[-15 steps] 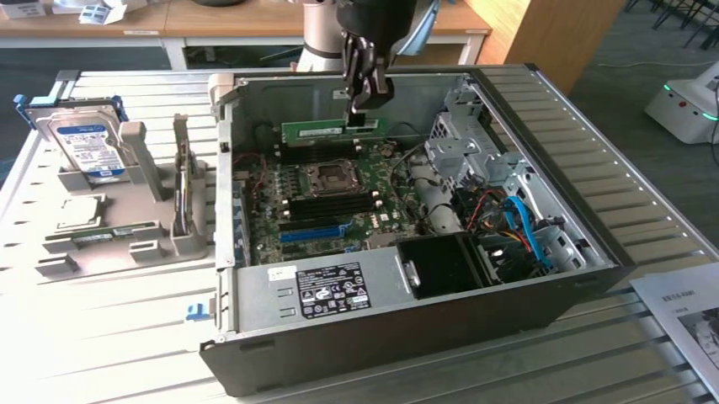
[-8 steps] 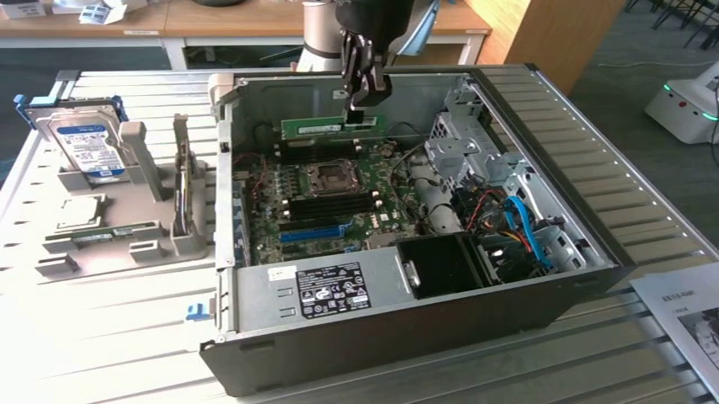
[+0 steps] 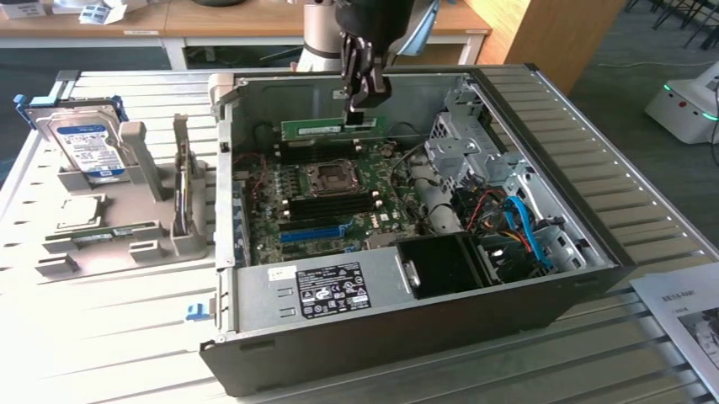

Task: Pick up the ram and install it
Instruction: 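Pick up the ram and move it above insertion slot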

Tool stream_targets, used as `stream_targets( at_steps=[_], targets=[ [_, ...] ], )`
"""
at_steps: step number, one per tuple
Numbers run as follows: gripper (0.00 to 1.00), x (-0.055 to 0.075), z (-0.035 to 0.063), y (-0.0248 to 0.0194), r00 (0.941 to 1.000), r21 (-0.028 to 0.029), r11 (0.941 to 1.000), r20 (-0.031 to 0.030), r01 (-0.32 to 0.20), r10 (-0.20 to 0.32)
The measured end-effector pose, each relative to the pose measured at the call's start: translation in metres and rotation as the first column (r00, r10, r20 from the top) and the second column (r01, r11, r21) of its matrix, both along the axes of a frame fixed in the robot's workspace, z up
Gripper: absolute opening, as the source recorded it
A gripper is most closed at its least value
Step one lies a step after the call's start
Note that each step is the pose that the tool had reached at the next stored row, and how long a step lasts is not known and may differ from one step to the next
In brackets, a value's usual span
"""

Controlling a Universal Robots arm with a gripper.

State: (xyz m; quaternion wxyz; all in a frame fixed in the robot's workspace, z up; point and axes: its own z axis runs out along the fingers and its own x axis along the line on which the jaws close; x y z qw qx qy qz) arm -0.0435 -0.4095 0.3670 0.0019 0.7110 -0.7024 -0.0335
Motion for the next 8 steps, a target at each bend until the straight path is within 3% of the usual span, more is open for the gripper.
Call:
stream_targets(
  at_steps=[8],
  targets=[
    [0.12, 0.0, -0.0094, 0.0, 1.0, 0.0, 1.0, 0.0, 0.0, 0.0]
  ],
)
